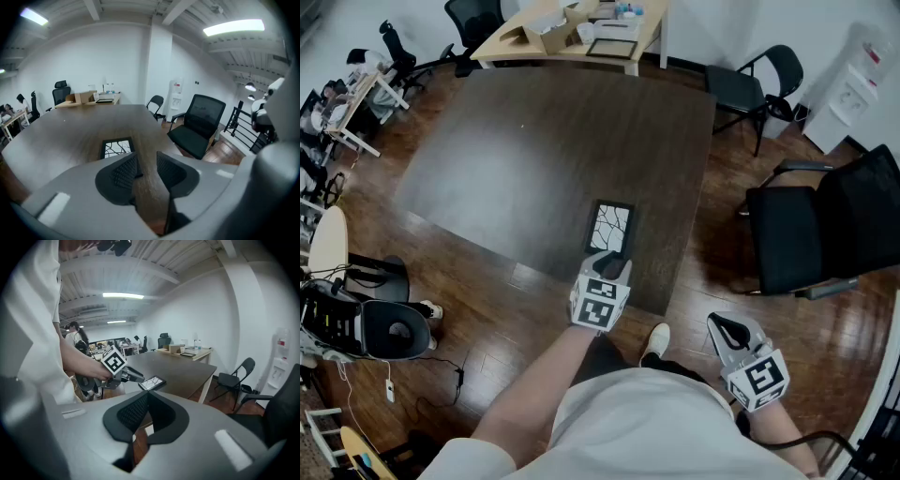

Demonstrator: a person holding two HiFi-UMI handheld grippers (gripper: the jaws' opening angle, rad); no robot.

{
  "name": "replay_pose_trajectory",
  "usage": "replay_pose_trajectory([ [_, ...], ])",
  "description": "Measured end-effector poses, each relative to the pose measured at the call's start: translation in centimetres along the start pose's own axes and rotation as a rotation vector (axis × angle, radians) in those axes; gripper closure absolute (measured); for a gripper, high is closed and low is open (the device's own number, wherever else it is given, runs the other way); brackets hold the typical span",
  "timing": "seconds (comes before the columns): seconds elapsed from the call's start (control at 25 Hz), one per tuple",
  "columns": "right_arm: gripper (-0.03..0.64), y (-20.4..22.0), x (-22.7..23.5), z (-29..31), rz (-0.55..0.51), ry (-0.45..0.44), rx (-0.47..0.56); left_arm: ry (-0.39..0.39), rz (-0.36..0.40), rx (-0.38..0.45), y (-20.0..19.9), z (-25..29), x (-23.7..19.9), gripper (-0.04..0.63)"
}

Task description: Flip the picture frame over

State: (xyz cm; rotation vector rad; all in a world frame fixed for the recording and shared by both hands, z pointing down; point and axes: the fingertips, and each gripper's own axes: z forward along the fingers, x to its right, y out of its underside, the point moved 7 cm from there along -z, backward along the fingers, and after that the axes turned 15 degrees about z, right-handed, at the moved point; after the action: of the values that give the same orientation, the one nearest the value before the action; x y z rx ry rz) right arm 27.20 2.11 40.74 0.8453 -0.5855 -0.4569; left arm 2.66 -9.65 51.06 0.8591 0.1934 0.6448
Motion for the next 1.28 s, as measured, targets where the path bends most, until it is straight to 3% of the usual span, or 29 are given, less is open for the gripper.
replay_pose_trajectory([
  [0.28, 0.614, -1.8, 2.0, 0.8, 0.071, 0.089, -0.006, -0.069, 0.002, -0.161, 1.4, 7.7, -2.0, 0.465],
  [0.64, 0.614, -2.5, 3.0, 0.7, 0.108, 0.116, -0.046, -0.153, -0.002, -0.251, 2.2, 9.9, -1.4, 0.506],
  [0.8, 0.614, -2.3, 3.5, 0.6, 0.111, 0.119, -0.054, -0.173, -0.028, -0.24, 2.2, 9.7, -1.1, 0.523],
  [1.04, 0.614, -2.3, 4.1, 0.7, 0.11, 0.121, -0.053, -0.133, -0.125, -0.226, 1.9, 9.6, -1.3, 0.534],
  [1.28, 0.614, -2.4, 3.9, 1.2, 0.113, 0.118, -0.043, -0.006, -0.239, -0.114, -0.3, 8.0, -1.7, 0.532],
])
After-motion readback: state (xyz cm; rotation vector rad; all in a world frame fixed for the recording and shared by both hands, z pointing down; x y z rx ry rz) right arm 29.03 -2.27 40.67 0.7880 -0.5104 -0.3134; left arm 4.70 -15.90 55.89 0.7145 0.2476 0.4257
